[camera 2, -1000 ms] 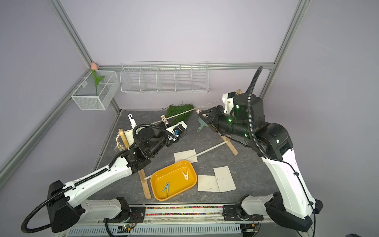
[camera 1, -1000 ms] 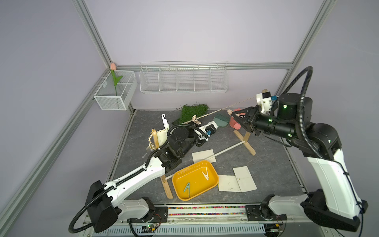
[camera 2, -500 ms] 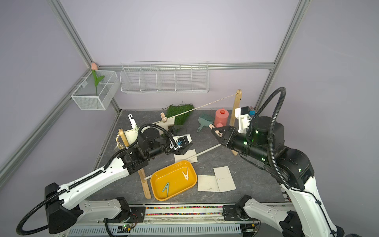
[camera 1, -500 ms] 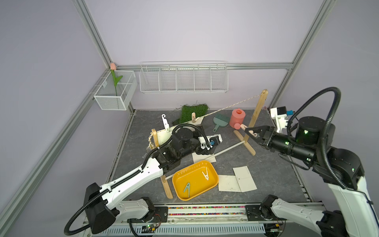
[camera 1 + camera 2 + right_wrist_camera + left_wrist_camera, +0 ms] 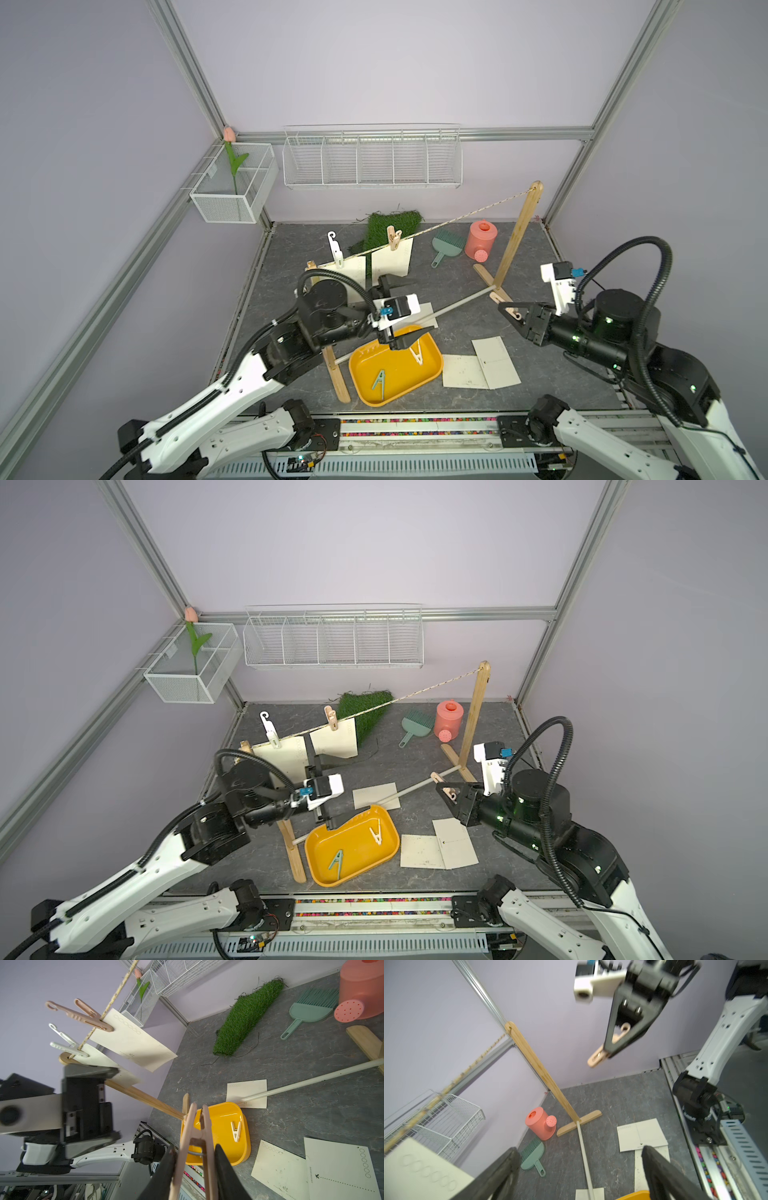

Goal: Remove the postcards from the strings
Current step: Place the clamp in the storage box.

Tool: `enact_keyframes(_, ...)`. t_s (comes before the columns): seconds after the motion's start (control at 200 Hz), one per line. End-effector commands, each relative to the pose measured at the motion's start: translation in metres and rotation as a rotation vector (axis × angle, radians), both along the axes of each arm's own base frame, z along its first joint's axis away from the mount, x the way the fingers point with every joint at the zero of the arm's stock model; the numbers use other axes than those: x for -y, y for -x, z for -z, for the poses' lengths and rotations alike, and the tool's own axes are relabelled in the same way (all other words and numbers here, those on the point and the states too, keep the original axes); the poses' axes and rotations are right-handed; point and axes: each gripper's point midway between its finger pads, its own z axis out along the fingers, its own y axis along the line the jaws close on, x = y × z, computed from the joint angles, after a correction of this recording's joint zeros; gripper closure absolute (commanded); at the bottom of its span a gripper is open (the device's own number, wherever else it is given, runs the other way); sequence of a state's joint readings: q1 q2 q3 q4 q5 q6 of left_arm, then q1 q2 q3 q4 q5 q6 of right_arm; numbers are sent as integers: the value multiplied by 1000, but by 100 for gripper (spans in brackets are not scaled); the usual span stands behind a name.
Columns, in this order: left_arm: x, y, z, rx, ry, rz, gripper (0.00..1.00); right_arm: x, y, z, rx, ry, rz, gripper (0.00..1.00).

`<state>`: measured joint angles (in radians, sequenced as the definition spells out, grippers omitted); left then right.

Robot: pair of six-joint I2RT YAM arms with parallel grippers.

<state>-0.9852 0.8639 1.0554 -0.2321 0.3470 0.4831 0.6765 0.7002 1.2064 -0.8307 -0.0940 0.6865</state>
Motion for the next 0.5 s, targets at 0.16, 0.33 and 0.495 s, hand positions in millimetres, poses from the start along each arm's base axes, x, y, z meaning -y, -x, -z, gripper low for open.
enact_keyframes(0.16, -49, 35, -36, -66, 198, 23, 7, -85, -23, 62, 41, 116, -209, 69)
enact_keyframes(0.33, -55, 32, -27, -45, 161, -21, 7, -131, -20, 115, -10, 275, -314, 67)
enact_keyframes(0.495, -53, 30, -17, -49, 142, -29, 7, -151, -25, 156, -68, 383, -339, 62)
